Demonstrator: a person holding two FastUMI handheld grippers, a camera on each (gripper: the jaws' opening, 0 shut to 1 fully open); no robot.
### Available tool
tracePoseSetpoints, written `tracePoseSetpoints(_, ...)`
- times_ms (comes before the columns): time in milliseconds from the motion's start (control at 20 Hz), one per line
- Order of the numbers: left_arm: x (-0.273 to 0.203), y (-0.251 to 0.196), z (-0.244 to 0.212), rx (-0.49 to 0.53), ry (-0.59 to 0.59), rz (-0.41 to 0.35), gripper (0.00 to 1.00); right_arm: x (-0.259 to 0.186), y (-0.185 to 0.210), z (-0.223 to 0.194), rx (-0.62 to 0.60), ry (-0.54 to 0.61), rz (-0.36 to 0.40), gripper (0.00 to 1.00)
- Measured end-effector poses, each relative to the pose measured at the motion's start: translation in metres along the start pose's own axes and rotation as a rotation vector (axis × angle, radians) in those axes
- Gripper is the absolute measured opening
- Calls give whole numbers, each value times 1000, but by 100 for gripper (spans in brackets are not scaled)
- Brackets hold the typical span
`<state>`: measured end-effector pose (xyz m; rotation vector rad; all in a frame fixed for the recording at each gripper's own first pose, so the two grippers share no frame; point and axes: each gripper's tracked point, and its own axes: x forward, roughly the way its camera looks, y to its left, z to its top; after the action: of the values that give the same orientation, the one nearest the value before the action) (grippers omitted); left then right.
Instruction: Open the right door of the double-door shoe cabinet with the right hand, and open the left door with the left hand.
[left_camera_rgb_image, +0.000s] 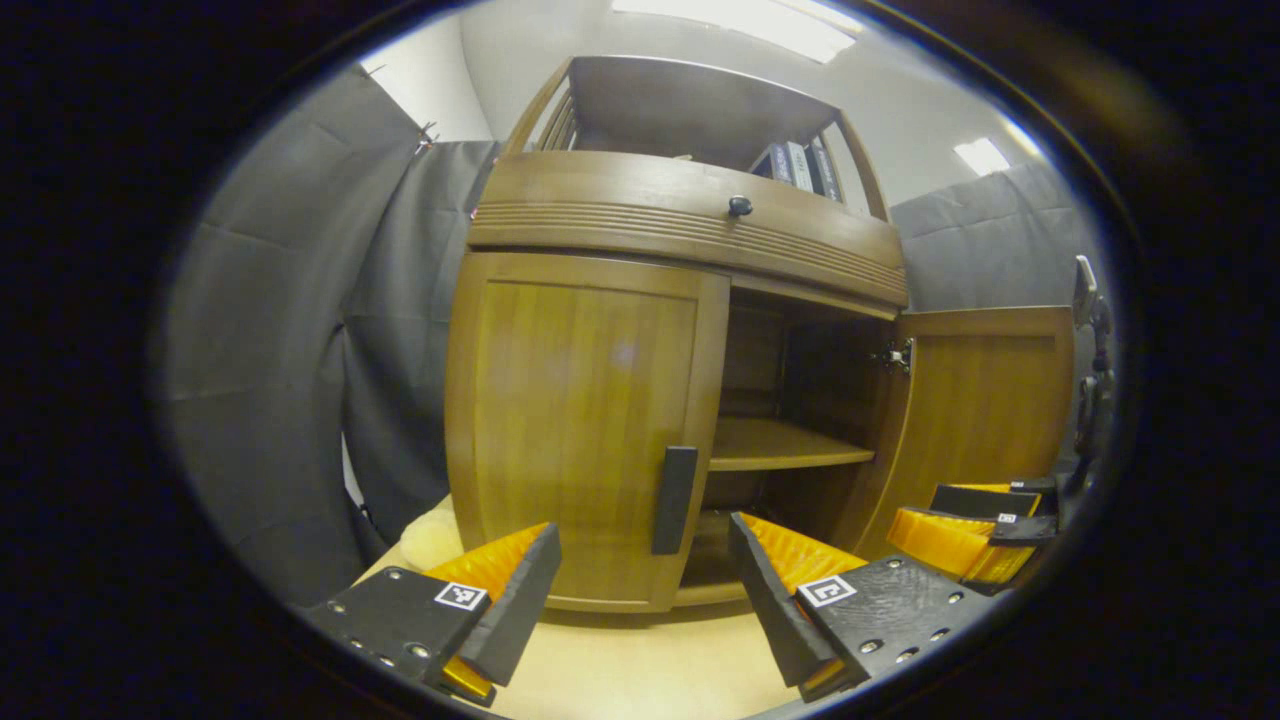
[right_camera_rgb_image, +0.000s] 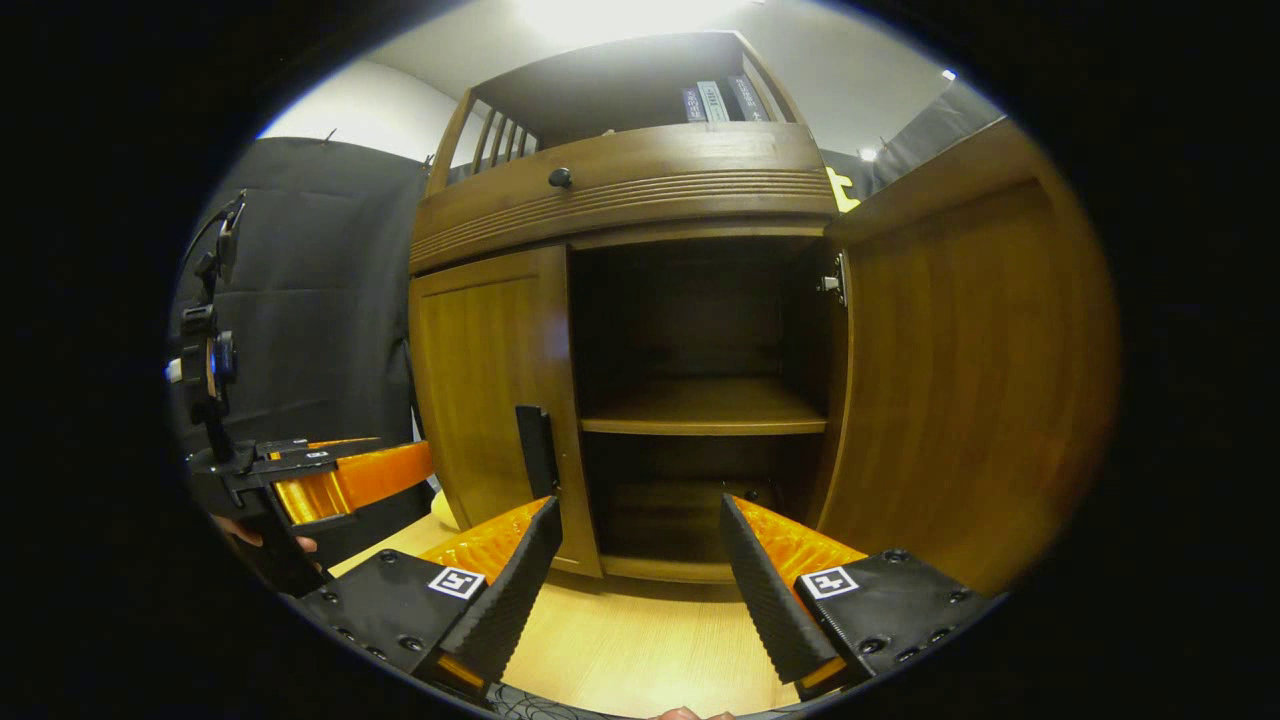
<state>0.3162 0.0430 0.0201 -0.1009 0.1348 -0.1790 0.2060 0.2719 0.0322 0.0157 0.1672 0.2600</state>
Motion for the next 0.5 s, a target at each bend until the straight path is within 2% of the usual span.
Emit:
tracePoseSetpoints(150, 37, 3, -3, 19, 18, 19, 99, 18, -9, 1, 9, -3, -9, 96)
tracePoseSetpoints(450, 96, -22, -21, 42, 74, 15, 99, 49, -17, -4, 12, 30, 2, 95)
tracePoseSetpoints(500, 100, -22, -23, 43, 76, 11, 99, 55, -18, -3, 16, 35, 4, 98)
